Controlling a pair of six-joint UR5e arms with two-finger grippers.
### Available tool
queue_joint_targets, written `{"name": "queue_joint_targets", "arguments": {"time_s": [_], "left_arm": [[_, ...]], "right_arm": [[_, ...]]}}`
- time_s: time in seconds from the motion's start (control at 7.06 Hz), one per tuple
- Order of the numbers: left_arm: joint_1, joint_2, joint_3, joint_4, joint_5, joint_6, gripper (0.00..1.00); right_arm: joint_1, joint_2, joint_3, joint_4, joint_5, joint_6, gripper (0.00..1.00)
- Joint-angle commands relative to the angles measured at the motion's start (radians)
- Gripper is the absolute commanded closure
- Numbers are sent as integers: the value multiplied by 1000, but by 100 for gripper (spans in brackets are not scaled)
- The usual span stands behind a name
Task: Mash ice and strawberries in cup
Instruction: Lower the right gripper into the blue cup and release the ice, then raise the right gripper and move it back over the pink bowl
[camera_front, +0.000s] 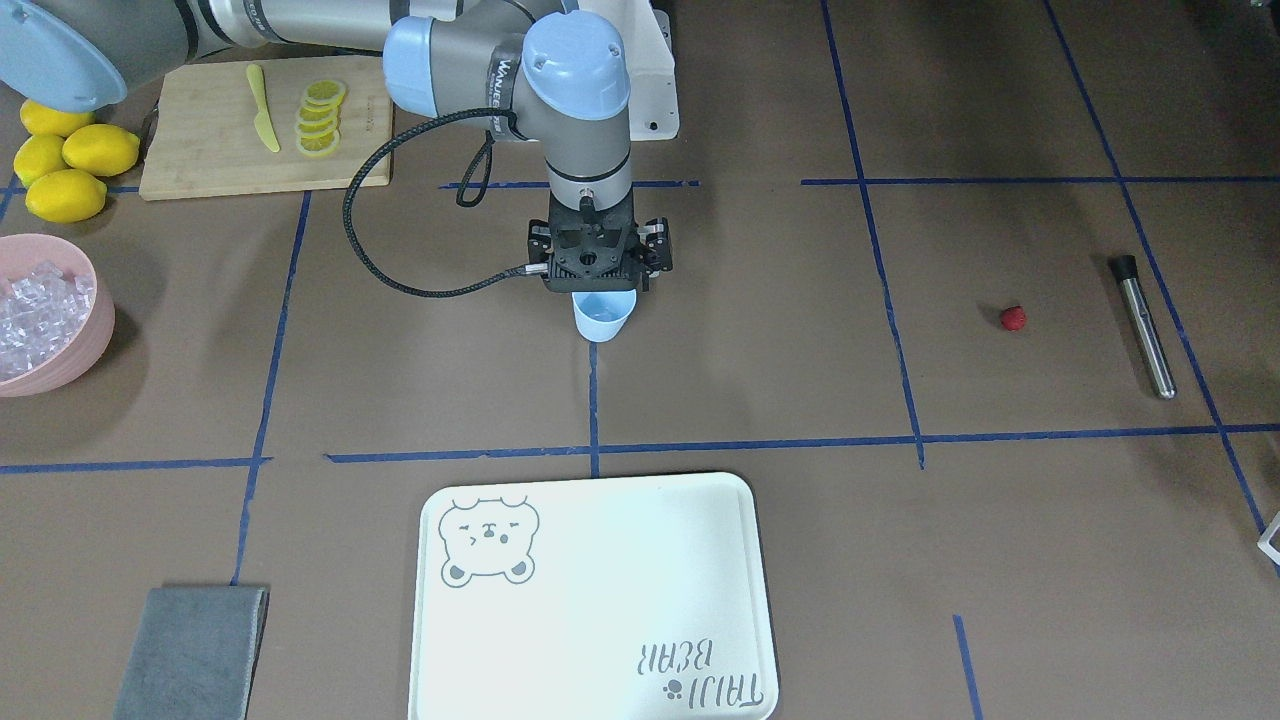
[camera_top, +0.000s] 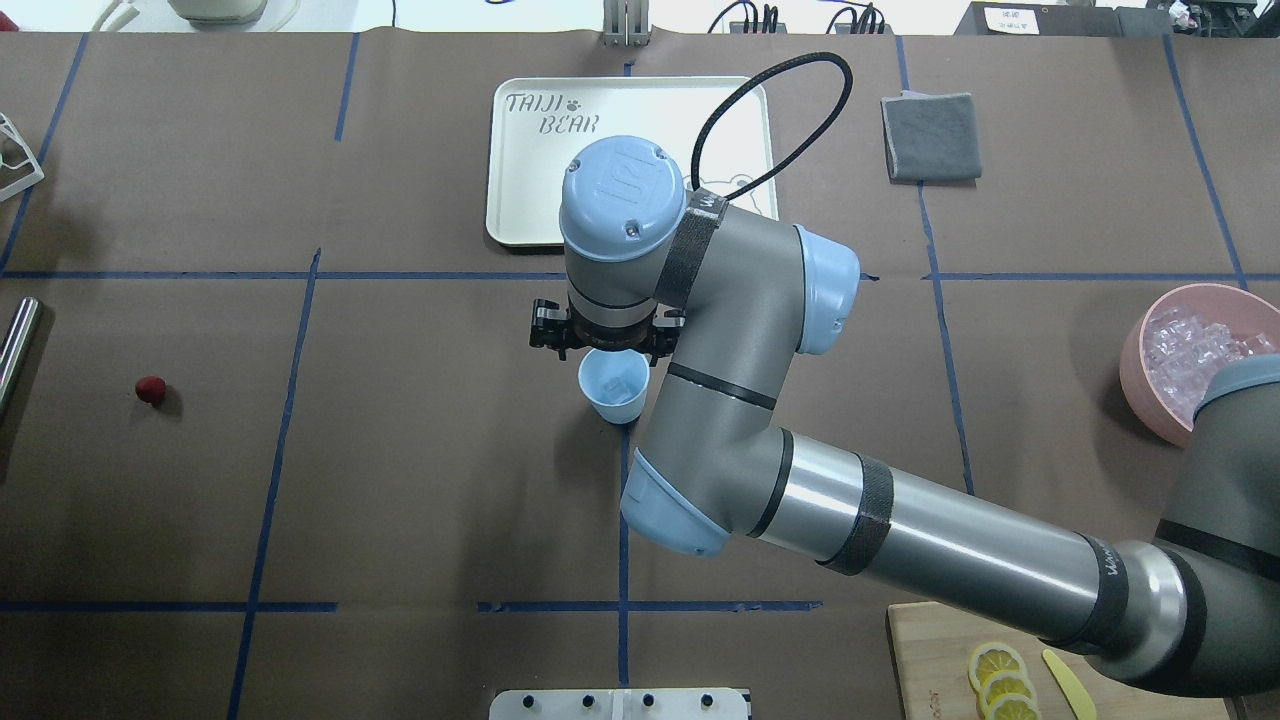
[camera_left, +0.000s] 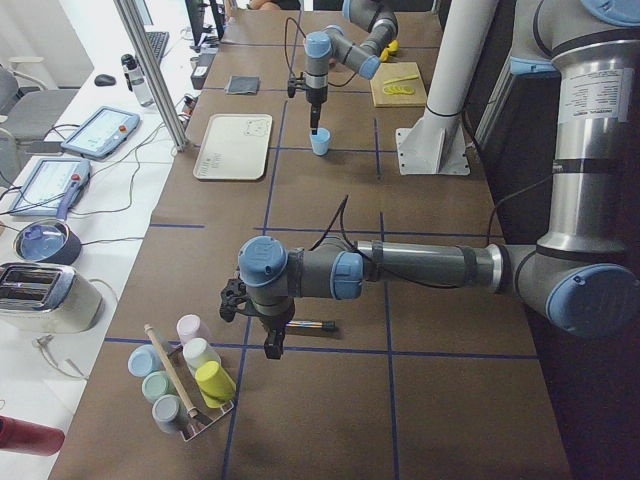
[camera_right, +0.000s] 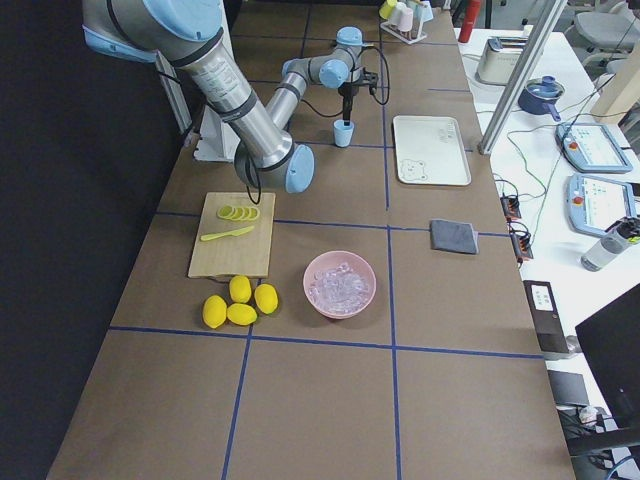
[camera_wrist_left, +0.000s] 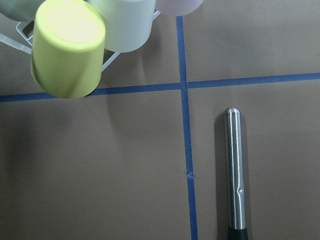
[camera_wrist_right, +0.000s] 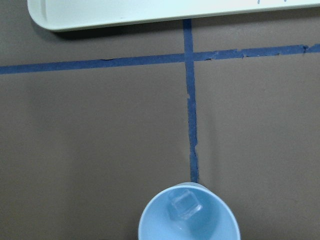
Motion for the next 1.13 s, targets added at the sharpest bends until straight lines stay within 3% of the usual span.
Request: {"name": "queue_joint_targets", "arguments": {"time_s": [0.0,0.28,0.57,0.85,0.99], "left_arm": [[0,-1,0,0,0,0,0],[0,-1,0,0,0,0,0],[0,-6,0,0,2,-2,0],[0,-7,-2,0,0,-2,0],[0,-7,-3,-2,0,-2,0]], "right_arm": [[2,3,1,-1,0,4,1],[20,4,26,-17,2,4,1],[79,-34,147,-133,14,-21,1],[161,-281,427,-142,28,-141,1],[234,-393,530,-142,99,-257,1]]}}
